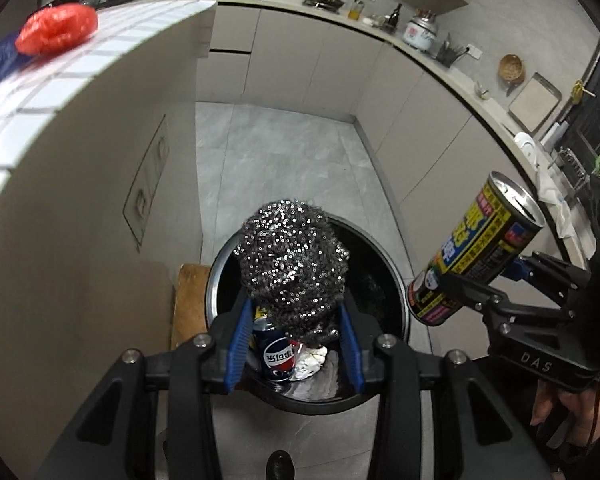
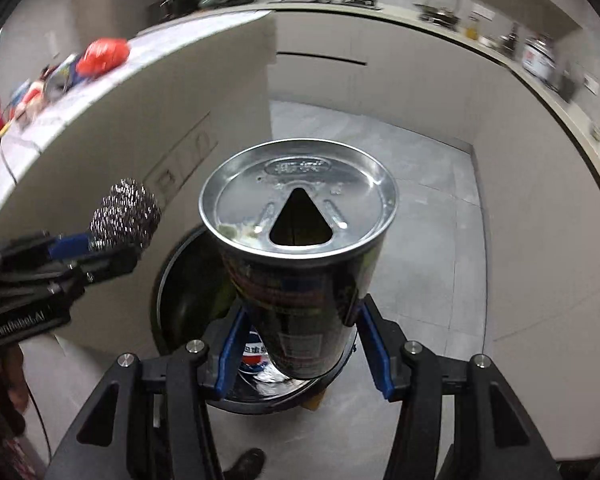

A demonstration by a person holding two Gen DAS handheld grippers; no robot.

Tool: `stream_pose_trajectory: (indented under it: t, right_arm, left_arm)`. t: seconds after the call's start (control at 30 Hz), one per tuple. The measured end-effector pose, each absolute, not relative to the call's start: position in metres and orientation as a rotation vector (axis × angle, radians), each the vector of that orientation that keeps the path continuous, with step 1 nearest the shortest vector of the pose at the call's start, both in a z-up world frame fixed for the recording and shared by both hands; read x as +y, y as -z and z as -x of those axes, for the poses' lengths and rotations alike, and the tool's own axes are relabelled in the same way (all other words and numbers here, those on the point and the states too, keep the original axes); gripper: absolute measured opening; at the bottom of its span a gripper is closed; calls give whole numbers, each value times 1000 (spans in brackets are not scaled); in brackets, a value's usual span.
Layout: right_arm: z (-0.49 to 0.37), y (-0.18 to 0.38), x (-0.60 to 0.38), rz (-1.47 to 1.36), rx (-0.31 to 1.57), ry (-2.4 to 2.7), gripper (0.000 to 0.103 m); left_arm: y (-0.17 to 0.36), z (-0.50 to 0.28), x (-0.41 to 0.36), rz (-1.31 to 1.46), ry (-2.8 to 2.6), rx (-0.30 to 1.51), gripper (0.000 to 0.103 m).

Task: Collect trash
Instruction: 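Carry the steel wool and snack can over the black bin and open both tools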

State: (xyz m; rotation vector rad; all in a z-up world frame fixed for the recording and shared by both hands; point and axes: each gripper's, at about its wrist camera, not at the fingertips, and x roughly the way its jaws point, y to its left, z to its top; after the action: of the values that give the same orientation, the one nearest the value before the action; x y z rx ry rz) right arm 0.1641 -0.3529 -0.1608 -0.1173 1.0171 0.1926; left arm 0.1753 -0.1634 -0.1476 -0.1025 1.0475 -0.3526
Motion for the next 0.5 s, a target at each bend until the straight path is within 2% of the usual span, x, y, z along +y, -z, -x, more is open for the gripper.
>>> stream_pose_trajectory:
  t: [0.43,0.5]
  right_arm:
    - [-187,224,-344,258,1076,-361,55]
    - [-192,229,-343,251,1084,-402,56]
  left_arm:
    - [183,-198,-182,148,321,1142,42]
    - [190,-203,-184,150,325,1176,48]
